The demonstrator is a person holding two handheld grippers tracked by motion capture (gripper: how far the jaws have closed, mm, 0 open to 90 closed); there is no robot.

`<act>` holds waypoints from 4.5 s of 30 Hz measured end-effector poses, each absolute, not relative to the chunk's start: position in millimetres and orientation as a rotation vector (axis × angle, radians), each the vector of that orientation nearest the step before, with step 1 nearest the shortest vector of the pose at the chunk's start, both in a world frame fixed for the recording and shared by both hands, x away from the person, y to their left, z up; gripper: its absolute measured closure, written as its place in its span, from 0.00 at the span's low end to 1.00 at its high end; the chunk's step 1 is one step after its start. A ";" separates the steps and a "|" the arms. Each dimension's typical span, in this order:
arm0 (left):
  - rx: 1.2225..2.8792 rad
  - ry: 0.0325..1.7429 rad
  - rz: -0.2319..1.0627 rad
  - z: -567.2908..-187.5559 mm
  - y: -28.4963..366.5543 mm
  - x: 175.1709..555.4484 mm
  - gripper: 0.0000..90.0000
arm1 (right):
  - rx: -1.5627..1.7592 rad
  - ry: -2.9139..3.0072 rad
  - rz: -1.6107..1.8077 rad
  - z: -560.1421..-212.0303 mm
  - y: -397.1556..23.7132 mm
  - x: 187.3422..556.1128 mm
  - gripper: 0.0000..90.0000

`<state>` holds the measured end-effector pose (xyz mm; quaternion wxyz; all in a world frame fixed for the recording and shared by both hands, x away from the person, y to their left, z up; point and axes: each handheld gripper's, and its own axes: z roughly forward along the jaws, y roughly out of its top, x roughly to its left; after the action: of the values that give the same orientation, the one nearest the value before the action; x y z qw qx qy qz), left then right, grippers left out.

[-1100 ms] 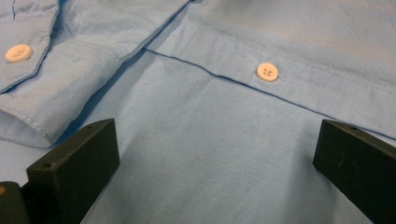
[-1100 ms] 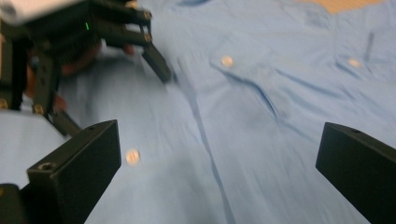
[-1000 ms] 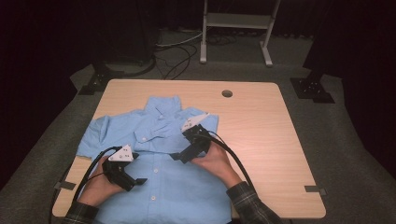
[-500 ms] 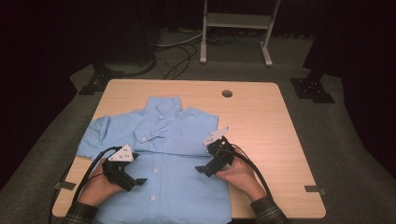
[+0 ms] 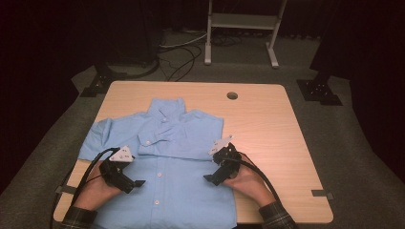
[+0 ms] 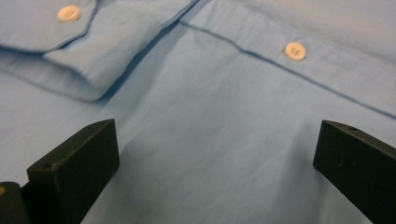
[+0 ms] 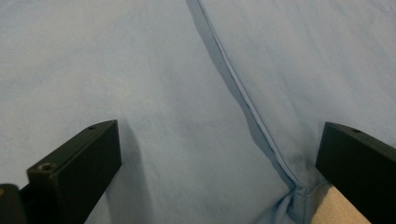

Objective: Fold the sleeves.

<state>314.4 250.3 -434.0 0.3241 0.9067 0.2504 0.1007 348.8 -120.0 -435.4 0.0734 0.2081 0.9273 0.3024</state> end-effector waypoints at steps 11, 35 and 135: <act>2.401 0.677 0.250 -434.0 250.7 314.9 0.00 | 0.605 2.785 0.919 -436.1 -126.0 348.5 0.00; 2.429 0.672 0.239 -432.6 207.6 326.1 0.00 | 0.681 2.752 0.925 -436.9 -167.5 346.6 0.00; 2.435 0.658 0.236 -433.2 102.0 344.9 0.00 | 1.066 2.540 0.881 -439.1 -303.9 352.3 0.00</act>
<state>344.9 102.0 -433.2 0.2993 0.9171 0.2477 0.0888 352.3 -303.9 -439.1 0.1243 0.3656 0.8715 0.3024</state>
